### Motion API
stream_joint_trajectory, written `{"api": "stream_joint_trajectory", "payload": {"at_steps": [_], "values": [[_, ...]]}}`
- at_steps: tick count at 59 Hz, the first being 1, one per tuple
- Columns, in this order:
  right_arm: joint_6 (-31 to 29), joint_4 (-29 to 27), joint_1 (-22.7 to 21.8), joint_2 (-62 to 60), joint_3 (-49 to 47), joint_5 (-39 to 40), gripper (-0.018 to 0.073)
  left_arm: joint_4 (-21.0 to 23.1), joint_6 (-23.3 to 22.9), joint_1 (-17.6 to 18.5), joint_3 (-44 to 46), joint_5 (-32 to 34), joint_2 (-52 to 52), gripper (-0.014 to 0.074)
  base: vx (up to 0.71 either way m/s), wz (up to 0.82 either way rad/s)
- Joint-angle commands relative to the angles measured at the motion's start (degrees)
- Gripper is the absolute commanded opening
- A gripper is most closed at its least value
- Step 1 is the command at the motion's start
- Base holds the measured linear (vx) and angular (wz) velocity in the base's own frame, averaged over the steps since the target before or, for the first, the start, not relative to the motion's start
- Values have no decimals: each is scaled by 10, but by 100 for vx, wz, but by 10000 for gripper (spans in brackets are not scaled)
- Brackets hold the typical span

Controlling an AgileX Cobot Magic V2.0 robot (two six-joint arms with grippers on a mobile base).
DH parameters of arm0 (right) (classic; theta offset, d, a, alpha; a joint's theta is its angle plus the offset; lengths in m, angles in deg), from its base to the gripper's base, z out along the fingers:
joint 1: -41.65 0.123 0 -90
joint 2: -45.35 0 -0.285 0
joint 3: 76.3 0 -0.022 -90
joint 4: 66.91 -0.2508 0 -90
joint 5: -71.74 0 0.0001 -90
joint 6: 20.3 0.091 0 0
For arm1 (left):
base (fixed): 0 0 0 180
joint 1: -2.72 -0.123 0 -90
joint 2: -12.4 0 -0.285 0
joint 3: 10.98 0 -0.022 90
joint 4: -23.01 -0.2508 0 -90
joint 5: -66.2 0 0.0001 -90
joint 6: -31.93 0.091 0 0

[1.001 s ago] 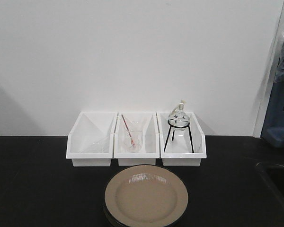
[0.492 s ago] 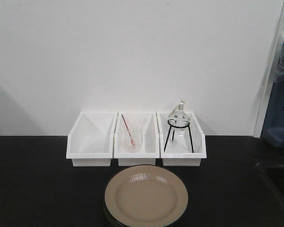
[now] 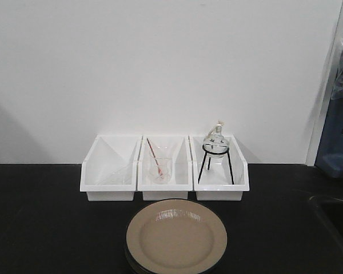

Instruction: Arrange circular plates on left workspace

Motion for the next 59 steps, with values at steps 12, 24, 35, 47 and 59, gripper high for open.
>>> {"api": "stream_joint_trajectory", "payload": {"at_steps": [12, 24, 35, 47, 59], "values": [[292, 293, 0, -82, 162, 188, 0, -2, 0, 3, -7, 45, 9, 0, 0, 0], [287, 283, 0, -165, 258, 222, 0, -2, 0, 3, -7, 45, 9, 0, 0, 0], [288, 283, 0, -187, 268, 222, 0, -2, 0, 3, -7, 44, 9, 0, 0, 0], [288, 283, 0, -187, 268, 219, 0, -2, 0, 3, -7, 44, 9, 0, 0, 0], [288, 283, 0, -187, 268, 219, 0, -2, 0, 3, -7, 44, 9, 0, 0, 0]]}}
